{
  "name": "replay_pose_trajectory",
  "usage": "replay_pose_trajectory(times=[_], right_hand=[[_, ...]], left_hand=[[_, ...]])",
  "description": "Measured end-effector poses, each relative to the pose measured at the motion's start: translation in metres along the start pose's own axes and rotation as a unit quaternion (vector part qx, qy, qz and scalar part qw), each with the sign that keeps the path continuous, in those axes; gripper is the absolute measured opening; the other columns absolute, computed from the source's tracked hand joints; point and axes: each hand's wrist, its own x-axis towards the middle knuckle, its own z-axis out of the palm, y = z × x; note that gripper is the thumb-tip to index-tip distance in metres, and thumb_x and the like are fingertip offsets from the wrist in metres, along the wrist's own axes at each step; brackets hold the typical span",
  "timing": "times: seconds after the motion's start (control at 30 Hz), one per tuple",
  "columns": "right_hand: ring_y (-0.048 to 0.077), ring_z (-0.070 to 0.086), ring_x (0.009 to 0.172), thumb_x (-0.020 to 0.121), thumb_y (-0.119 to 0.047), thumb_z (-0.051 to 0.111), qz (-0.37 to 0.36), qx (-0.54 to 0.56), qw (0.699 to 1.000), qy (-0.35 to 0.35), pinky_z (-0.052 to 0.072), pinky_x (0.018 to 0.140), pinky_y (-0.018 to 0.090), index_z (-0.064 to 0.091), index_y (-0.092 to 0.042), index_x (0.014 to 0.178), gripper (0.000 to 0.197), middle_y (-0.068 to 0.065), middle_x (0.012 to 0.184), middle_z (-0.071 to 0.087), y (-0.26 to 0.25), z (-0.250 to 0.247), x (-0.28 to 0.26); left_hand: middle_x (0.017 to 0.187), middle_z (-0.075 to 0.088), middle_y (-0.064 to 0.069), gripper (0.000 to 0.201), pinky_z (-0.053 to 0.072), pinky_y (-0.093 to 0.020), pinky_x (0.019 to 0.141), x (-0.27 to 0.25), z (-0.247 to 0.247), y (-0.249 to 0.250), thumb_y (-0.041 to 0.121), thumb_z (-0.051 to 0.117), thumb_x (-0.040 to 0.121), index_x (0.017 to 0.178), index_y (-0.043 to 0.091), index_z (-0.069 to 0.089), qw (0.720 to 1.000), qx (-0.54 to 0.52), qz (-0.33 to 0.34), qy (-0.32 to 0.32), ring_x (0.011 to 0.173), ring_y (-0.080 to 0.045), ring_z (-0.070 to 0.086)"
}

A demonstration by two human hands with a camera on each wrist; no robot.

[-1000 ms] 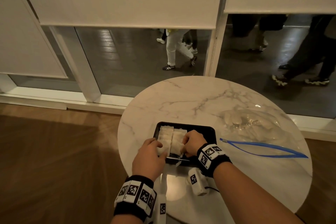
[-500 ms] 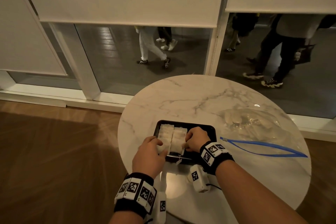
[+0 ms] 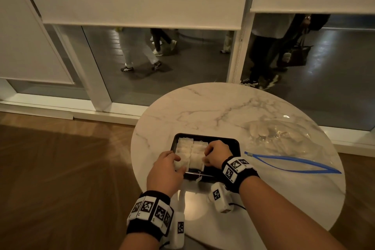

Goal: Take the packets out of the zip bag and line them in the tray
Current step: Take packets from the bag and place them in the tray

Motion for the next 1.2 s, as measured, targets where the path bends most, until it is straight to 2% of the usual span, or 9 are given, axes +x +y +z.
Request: replay_pose_trajectory(times=[0.27,0.4,0.5,0.63,0.87,0.93,1.03,1.1,1.2], right_hand=[[0.013,0.072,0.058,0.088,-0.016,0.071,-0.008,0.068,0.995,0.074,0.054,0.055,0.02,0.066,-0.016,0.085,0.005,0.006,0.073,0.073,-0.001,-0.035,-0.024],[0.018,0.071,0.054,0.089,-0.014,0.068,-0.021,0.142,0.981,0.131,0.06,0.058,0.03,0.066,-0.013,0.084,0.005,0.009,0.067,0.071,0.007,-0.064,-0.042],[0.019,0.068,0.053,0.088,-0.01,0.067,-0.016,0.21,0.963,0.169,0.058,0.054,0.029,0.066,-0.008,0.083,0.005,0.014,0.068,0.07,0.02,-0.082,-0.059],[0.021,0.063,0.055,0.087,-0.002,0.063,0.03,0.346,0.913,0.216,0.054,0.054,0.029,0.066,-0.004,0.08,0.008,0.017,0.07,0.068,0.046,-0.1,-0.082],[0.026,0.067,0.057,0.085,-0.002,0.062,0.111,0.438,0.85,0.27,0.055,0.055,0.03,0.07,0.003,0.078,0.012,0.018,0.067,0.07,0.087,-0.107,-0.101],[0.026,0.069,0.06,0.083,-0.003,0.061,0.117,0.411,0.855,0.294,0.06,0.062,0.036,0.071,-0.001,0.068,0.018,0.014,0.062,0.07,0.096,-0.107,-0.102],[0.024,0.069,0.067,0.084,-0.006,0.058,0.1,0.267,0.902,0.325,0.058,0.071,0.037,0.068,-0.008,0.058,0.028,0.005,0.058,0.068,0.109,-0.108,-0.104],[0.02,0.066,0.08,0.09,-0.01,0.058,0.066,0.16,0.927,0.332,0.051,0.074,0.03,0.072,-0.014,0.073,0.022,0.001,0.074,0.069,0.111,-0.107,-0.105],[0.018,0.057,0.112,0.092,-0.018,0.059,0.025,-0.058,0.935,0.349,0.044,0.099,0.03,0.075,-0.016,0.109,0.023,0.0,0.113,0.068,0.117,-0.104,-0.104]], left_hand=[[0.135,0.057,0.01,0.037,0.051,-0.029,0.097,-0.001,-0.005,-0.001,0.04,0.071,0.089,0.124,0.03,0.063,1.0,-0.026,0.0,0.006,0.109,-0.008,0.057],[0.123,0.063,0.012,0.038,0.053,-0.034,0.097,-0.003,-0.013,0.008,0.043,0.073,0.087,0.122,0.032,0.064,0.998,-0.05,0.008,0.045,0.109,-0.009,0.059],[0.121,0.065,0.014,0.031,0.049,-0.03,0.1,-0.006,-0.013,0.023,0.04,0.075,0.086,0.114,0.032,0.067,0.993,-0.088,0.06,0.055,0.117,-0.006,0.056],[0.13,0.064,0.013,0.02,0.039,-0.023,0.108,-0.015,0.003,0.061,0.035,0.075,0.088,0.108,0.031,0.072,0.983,-0.134,0.125,0.023,0.136,0.001,0.044],[0.153,0.046,0.009,0.035,0.023,-0.027,0.12,-0.021,0.043,0.142,0.041,0.061,0.096,0.129,0.033,0.066,0.96,-0.017,0.264,-0.093,0.148,-0.007,0.028],[0.161,0.034,0.003,0.037,0.019,-0.032,0.122,-0.017,0.052,0.159,0.041,0.057,0.098,0.135,0.037,0.061,0.944,0.057,0.297,-0.131,0.152,-0.015,0.02],[0.167,0.02,-0.003,0.042,0.015,-0.042,0.123,-0.011,0.066,0.179,0.042,0.051,0.101,0.143,0.04,0.053,0.909,0.18,0.334,-0.174,0.154,-0.024,0.01],[0.167,0.016,-0.005,0.048,0.016,-0.048,0.123,-0.005,0.073,0.185,0.044,0.048,0.101,0.149,0.04,0.044,0.894,0.235,0.329,-0.192,0.154,-0.03,0.009],[0.165,0.023,-0.005,0.06,0.023,-0.049,0.121,0.0,0.081,0.19,0.048,0.049,0.098,0.154,0.036,0.032,0.89,0.26,0.313,-0.206,0.151,-0.031,0.019]])
